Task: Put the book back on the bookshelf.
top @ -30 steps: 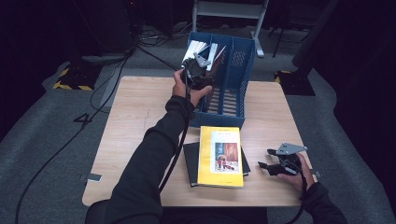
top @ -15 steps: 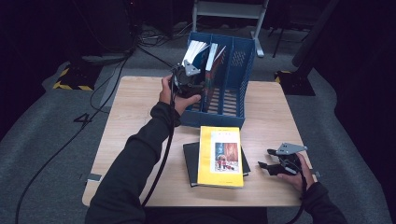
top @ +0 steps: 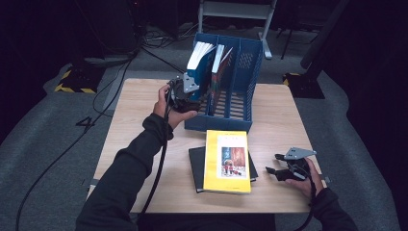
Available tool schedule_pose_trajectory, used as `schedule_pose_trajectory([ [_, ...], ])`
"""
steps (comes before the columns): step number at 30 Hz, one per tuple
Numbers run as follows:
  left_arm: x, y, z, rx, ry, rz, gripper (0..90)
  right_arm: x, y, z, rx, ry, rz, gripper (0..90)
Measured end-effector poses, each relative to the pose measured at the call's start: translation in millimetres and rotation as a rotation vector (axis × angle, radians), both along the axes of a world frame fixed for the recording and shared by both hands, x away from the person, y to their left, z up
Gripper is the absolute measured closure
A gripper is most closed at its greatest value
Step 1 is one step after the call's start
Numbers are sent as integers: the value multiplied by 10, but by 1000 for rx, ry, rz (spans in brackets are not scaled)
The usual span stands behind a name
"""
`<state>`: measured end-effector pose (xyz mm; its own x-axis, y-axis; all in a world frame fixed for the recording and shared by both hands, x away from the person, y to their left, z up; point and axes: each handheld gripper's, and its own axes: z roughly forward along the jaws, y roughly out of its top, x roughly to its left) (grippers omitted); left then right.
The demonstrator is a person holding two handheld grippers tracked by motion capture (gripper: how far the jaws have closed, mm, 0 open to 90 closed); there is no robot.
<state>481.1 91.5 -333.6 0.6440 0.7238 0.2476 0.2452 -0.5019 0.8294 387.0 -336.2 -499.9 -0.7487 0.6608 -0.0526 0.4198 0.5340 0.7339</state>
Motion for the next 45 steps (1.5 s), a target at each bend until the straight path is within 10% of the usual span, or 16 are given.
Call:
schedule_pose_trajectory([
  [27,-385,453,-837,154,113,-112,275,-39,44,136,23,2,13,276],
  [45,-743,682,-1357,152,259,-205,257,-98,164,382,81,17,64,278],
])
